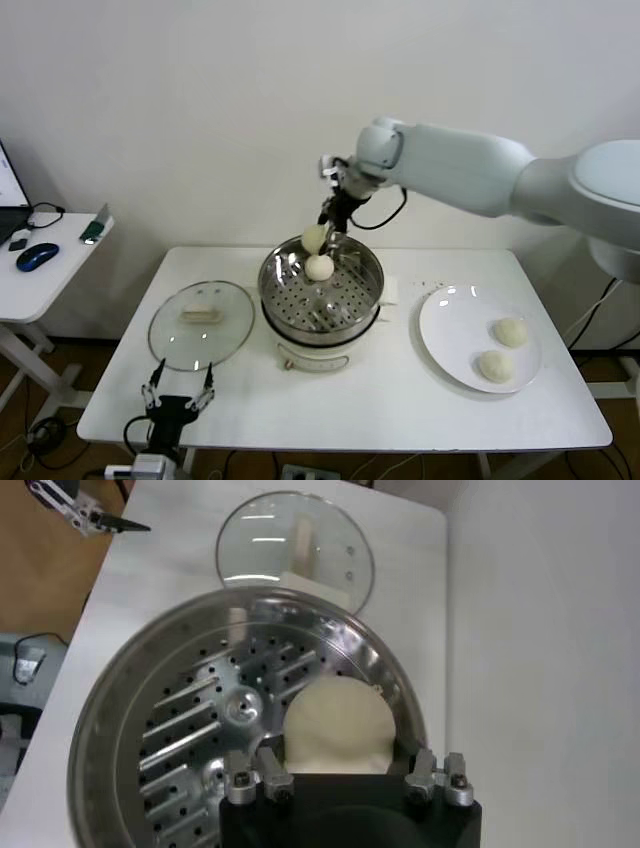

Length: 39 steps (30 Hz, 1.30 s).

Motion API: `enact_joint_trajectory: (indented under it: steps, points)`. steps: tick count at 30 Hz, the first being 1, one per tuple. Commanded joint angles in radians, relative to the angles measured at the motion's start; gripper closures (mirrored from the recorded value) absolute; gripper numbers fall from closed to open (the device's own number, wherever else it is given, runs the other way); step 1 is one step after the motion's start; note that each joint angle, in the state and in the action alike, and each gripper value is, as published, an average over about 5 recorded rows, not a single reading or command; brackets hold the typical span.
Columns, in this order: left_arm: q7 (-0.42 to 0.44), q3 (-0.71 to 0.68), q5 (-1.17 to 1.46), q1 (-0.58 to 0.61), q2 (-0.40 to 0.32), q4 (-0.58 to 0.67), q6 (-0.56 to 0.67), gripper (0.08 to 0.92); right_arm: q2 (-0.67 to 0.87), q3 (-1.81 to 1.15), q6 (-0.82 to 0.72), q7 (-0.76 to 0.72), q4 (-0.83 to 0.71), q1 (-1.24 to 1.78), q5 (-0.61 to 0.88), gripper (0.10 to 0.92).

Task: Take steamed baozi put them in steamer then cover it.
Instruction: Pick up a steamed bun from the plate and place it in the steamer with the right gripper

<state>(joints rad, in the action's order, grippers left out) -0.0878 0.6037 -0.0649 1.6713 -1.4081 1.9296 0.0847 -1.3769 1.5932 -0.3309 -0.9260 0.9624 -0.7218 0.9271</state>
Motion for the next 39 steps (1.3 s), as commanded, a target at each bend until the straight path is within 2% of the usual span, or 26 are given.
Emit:
enact_joint_trajectory:
  steps: [1,25,33,39]
  points:
    - [0.001,0.0,0.003,0.009,0.005,0.004,0.007,0.177,-0.093,0.089,-0.041,0.071,0.017,0.029,0.025,0.337]
    - [0.002,-0.001,0.009,-0.003,0.011,-0.022,0.008,0.177,-0.162,0.081,-0.061,0.088,-0.036,0.125,0.001,0.322]
    - [0.001,0.0,0.009,-0.003,0.012,-0.02,0.007,0.177,-0.118,0.073,-0.058,0.045,-0.002,0.09,-0.016,0.213]
    - [0.001,0.0,0.008,0.0,0.011,-0.017,0.008,0.177,-0.004,0.047,-0.045,0.015,0.061,0.016,-0.049,0.203]
